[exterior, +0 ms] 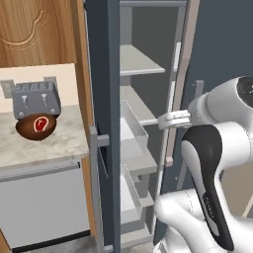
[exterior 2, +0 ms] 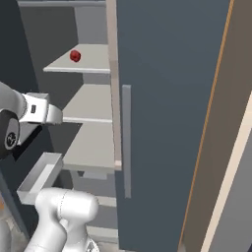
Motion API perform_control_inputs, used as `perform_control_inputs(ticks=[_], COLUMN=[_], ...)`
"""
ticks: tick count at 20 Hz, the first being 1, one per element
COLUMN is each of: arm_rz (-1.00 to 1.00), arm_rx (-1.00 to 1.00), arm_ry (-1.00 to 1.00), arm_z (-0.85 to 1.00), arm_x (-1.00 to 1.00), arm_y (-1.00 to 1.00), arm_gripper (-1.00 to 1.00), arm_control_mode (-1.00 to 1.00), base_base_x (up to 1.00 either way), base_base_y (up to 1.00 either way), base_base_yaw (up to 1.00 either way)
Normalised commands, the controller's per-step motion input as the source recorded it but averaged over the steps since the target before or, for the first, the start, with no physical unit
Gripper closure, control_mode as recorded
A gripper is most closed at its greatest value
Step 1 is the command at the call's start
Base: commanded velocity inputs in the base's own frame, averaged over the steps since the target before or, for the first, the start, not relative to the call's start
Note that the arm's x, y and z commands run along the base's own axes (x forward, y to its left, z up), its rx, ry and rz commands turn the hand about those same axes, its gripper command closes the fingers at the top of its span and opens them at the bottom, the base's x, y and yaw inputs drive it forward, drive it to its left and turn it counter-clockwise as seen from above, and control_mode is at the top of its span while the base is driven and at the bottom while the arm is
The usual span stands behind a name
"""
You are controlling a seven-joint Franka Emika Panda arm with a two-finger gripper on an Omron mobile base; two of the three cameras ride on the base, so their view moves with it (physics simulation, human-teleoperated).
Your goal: Take the steak, bell pepper, and garlic from the freezer and place them in the bowl on the counter.
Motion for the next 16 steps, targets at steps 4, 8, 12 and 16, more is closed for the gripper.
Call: perform_control_inputs(ticks=[4, 8, 12, 16], arm_rz=[0.0, 0.0, 0.0, 0.0], arm_rx=[0.0, 0.0, 0.0, 0.0], arm_ry=[0.0, 0.0, 0.0, 0.0], arm_z=[0.0, 0.0, 0.0, 0.0], arm_x=[0.0, 0.0, 0.0, 0.0], arm_y=[0.0, 0.0, 0.0, 0.0], arm_gripper=[1.0, 1.0, 1.0, 1.0], arm_control_mode=[1.0, 1.0, 1.0, 1.0], base_base_x=[-0.52, -0.09, -0.02, -0.24], base_base_y=[0.43, 0.87, 1.0, 0.42], base_base_yaw=[0.0, 0.0, 0.0, 0.0])
